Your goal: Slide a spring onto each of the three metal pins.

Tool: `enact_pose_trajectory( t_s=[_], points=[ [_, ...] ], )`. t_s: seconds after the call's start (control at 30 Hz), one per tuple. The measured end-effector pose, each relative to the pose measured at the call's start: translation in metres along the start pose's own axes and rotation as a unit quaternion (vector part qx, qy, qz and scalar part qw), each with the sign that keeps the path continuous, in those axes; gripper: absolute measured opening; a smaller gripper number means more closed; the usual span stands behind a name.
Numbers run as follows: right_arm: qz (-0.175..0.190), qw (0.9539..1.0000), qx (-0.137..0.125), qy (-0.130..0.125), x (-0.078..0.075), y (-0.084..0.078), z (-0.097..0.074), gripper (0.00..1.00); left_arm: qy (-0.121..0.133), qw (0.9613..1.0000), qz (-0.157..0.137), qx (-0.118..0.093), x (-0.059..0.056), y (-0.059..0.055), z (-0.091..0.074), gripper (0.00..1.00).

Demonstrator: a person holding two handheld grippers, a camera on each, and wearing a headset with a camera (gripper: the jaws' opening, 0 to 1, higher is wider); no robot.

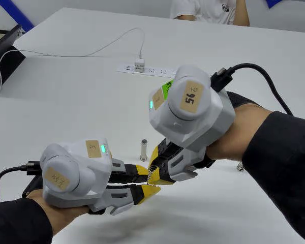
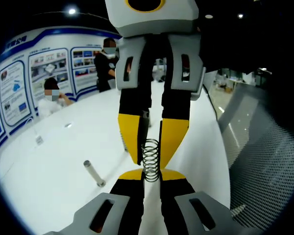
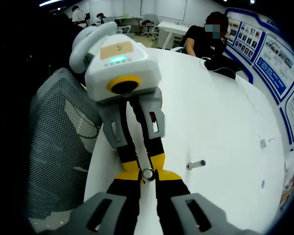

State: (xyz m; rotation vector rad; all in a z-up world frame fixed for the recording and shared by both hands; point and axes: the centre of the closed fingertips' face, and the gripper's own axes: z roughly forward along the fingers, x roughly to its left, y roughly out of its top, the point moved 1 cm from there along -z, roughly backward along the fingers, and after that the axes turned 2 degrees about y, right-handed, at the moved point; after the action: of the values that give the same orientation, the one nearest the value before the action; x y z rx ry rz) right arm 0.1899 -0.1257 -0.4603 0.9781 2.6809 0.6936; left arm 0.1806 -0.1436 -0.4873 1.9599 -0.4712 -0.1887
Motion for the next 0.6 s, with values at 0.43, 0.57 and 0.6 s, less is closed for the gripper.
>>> enact_pose_trajectory(
  t_s=[0.43,0.57,0.6],
  points=[
    [0.006,1.0,-0.005,-0.001,-0.0047,0.0026,-0.0015,0.12,0.009,0.9999,-0.008,0.0,0.0047,-0.0031,-0.0011,0.17],
    [0.008,0.9999,-0.005,-0.004,-0.0083,0.0032,-0.004,0.12,0.015,0.9997,-0.019,0.004,0.0086,-0.0086,-0.0029,0.2],
    [0.008,0.9999,-0.005,-0.005,-0.0093,0.0033,-0.0046,0.12,0.016,0.9996,-0.023,0.004,0.0094,-0.0096,-0.0032,0.21]
  ],
)
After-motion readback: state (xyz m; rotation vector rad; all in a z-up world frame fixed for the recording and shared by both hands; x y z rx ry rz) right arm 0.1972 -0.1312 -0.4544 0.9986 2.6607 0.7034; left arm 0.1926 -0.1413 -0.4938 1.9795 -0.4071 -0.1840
